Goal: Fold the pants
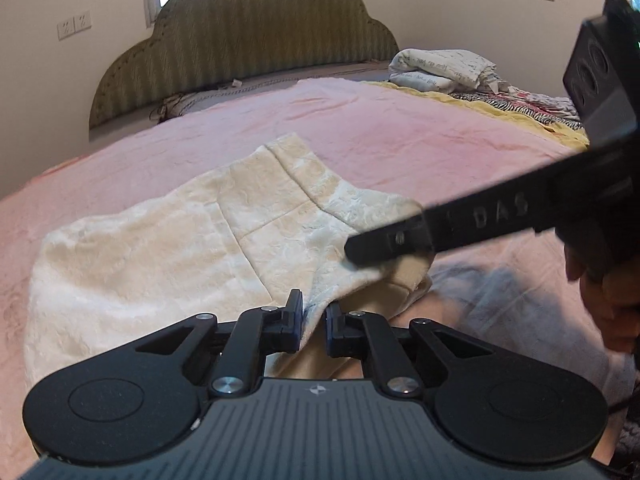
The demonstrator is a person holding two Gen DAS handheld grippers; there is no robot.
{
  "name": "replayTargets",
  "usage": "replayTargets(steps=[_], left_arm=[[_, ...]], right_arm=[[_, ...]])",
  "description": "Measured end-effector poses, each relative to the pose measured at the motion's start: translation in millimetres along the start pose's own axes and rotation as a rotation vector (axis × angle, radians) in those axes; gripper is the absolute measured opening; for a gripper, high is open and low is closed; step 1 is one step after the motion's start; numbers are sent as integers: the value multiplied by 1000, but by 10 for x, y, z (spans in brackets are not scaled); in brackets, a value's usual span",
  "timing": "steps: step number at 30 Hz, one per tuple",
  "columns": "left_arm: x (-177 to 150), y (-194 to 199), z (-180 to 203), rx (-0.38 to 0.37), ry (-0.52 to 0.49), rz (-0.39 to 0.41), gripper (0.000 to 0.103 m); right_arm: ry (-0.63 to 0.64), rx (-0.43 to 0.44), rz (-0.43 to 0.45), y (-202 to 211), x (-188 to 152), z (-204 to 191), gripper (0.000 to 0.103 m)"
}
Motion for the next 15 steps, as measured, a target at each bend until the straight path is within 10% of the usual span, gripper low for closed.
replayTargets(steps=[6, 15], left_arm=[[-1, -24, 38, -10, 0, -8, 21], [32, 226, -42, -50, 53, -11, 41]], right_arm=[[145, -194, 216, 311, 223, -192, 37], [153, -138, 66, -108, 72, -168, 35]])
Point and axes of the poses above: each gripper's, at about its wrist camera, not at the fingertips, and y roughly against the way its jaws point, z to its right, x to its top, the point moved 5 cm from there along -y, roughly the way its jaws point, and after that the axes turned 13 degrees about -x, right-handed, at the moved point
